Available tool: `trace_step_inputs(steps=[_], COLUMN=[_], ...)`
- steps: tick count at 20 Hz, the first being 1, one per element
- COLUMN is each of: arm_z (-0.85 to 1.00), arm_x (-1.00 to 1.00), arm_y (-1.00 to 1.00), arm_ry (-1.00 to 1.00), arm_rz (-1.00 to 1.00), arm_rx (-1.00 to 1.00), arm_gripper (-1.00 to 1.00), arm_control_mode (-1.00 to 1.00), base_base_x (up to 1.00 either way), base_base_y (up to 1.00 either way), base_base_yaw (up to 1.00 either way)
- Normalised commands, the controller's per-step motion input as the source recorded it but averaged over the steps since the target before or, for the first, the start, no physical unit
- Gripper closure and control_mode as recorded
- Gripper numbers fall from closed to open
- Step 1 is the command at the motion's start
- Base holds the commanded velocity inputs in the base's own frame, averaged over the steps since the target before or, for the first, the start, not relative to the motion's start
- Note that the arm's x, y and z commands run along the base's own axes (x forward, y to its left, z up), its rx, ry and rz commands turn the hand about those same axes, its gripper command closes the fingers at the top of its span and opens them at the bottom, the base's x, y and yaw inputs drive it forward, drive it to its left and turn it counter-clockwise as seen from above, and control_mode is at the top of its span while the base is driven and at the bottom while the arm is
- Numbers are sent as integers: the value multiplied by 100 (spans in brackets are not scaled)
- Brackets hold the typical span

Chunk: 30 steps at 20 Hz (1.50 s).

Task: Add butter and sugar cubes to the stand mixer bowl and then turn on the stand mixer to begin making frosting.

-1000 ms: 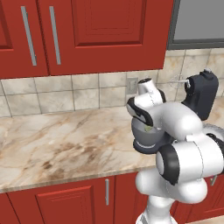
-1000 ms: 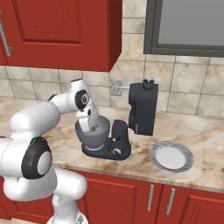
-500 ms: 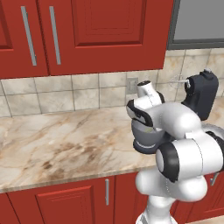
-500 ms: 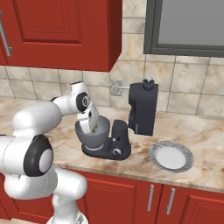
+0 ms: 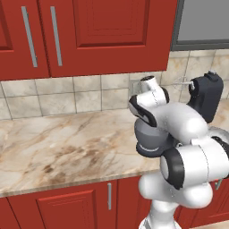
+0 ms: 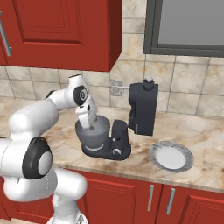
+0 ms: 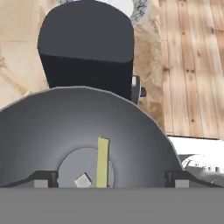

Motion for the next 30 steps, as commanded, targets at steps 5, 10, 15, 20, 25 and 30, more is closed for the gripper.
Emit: trace_step_inputs(steps=[5,10,15,20,25,30], arm_z=[100,93,30,3,17,42], arm_x=[-84,-70,-40,-7,-6,-1], arm_y=[0,-31,-89,-100,-100,-91], arm_ry=[-7,-1,0,-4,-19,-28], arm_rz=[1,0,0,0,4,5], arm_rx=[2,4,4,8,13,17], arm_gripper=[-100,-100,-100,-100,-100,-100], arm_control_mode=[-100,-100,-100,-100,-100,-100], base_base_x=[0,0,0,0,0,0], base_base_y=[0,0,0,0,0,0], base_base_yaw=[0,0,0,0,0,0])
